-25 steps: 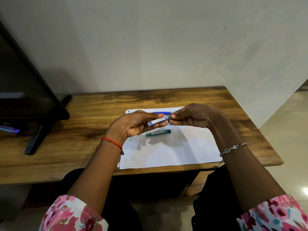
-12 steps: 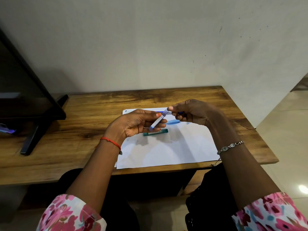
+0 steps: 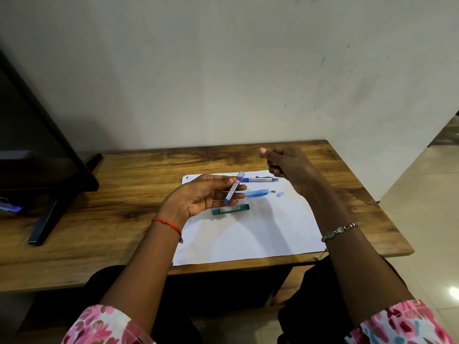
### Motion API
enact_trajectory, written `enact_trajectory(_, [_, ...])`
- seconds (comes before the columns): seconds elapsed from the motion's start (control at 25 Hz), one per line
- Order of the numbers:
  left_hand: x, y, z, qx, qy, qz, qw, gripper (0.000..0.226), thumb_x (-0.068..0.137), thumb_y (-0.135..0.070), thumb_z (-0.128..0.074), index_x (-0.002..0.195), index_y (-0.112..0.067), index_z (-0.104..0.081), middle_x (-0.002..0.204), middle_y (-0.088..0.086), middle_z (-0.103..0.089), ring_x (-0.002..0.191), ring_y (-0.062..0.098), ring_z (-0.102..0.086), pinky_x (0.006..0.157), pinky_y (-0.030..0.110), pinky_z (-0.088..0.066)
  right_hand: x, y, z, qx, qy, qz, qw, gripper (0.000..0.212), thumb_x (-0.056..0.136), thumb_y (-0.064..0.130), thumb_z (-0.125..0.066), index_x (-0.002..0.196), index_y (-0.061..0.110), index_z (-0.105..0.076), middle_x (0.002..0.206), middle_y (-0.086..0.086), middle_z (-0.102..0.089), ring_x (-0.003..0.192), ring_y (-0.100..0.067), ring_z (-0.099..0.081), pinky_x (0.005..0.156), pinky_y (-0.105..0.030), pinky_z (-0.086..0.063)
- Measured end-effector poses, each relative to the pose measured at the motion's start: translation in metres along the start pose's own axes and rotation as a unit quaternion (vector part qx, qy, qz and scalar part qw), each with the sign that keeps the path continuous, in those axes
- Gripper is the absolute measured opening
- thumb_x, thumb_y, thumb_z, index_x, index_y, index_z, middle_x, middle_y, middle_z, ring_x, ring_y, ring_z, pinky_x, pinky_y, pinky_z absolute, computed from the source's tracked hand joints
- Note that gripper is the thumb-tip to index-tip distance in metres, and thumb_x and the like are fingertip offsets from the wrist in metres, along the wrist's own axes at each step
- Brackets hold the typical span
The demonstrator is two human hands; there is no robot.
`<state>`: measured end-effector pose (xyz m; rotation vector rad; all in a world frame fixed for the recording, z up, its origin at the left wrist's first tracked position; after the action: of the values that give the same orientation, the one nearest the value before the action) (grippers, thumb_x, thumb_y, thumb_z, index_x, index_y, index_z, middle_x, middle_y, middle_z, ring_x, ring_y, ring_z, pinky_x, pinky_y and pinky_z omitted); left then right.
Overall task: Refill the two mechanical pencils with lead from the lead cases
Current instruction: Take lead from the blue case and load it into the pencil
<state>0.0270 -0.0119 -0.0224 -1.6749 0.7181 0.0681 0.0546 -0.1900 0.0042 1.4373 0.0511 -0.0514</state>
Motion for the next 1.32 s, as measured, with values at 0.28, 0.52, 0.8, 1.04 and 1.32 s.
enact_trajectory(0.28, [0.002, -0.002, -0.002, 0.009, 0.006, -0.020, 1.000, 0.015, 0.089, -0.011, -0.053, 0.094, -0.009, -0.068, 0.081, 0.002, -0.076, 0.073, 0.016, -0.072, 0.068, 0.025, -0.059, -0.002, 0.001, -0.005, -0.007, 0.040, -0.004, 0.999, 0.018, 0.089, 0.024, -0.059, 0.083, 0.009, -0.067, 0.057, 0.001, -0.037, 0.052, -0.014, -0.035, 0.054, -0.022, -0.033])
enact_trajectory(0.52, [0.000, -0.004, -0.003, 0.004, -0.011, -0.004, 1.000, 0.013, 0.087, -0.010, -0.056, 0.093, -0.005, -0.067, 0.076, 0.004, -0.075, 0.066, 0.014, -0.071, 0.057, 0.020, -0.057, -0.004, -0.009, -0.014, -0.055, 0.117, -0.066, 0.989, 0.022, 0.083, 0.019, -0.066, 0.094, 0.001, -0.071, 0.060, -0.001, -0.049, 0.054, -0.012, -0.043, 0.053, -0.020, -0.039])
enact_trajectory(0.8, [0.001, -0.003, 0.002, 0.061, -0.033, 0.007, 0.998, 0.012, 0.084, -0.011, -0.061, 0.089, -0.002, -0.068, 0.071, 0.005, -0.074, 0.064, 0.009, -0.070, 0.054, 0.012, -0.054, -0.006, -0.023, -0.023, -0.017, 0.170, -0.133, 0.976, 0.013, 0.082, 0.001, -0.064, 0.091, -0.007, -0.069, 0.066, -0.005, -0.070, 0.055, -0.012, -0.059, 0.051, -0.017, -0.049])
enact_trajectory(1.04, [-0.005, -0.007, -0.004, 0.051, -0.055, 0.011, 0.997, 0.009, 0.085, -0.010, -0.060, 0.085, -0.005, -0.067, 0.055, -0.001, -0.071, 0.051, 0.005, -0.066, 0.044, 0.009, -0.048, -0.009, -0.032, -0.029, 0.085, 0.181, -0.217, 0.956, 0.011, 0.084, -0.008, -0.057, 0.092, -0.013, -0.062, 0.079, -0.016, -0.065, 0.055, -0.014, -0.065, 0.055, -0.020, -0.055])
enact_trajectory(1.32, [-0.005, -0.007, -0.003, 0.030, -0.071, 0.028, 0.997, 0.010, 0.085, -0.010, -0.060, 0.079, -0.005, -0.067, 0.052, 0.000, -0.069, 0.045, 0.003, -0.064, 0.040, 0.008, -0.045, -0.010, -0.035, -0.030, 0.121, 0.183, -0.246, 0.944, 0.009, 0.086, -0.009, -0.053, 0.089, -0.010, -0.061, 0.095, -0.020, -0.062, 0.073, -0.021, -0.066, 0.062, -0.022, -0.058])
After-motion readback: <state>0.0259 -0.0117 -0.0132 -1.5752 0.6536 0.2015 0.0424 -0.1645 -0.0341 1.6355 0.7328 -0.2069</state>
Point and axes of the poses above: each hand's wrist, its own x-axis towards the middle knuckle, its own z-axis out of the back of the hand, y = z × x, the point moved 5 cm from there along x, towards the middle knuckle
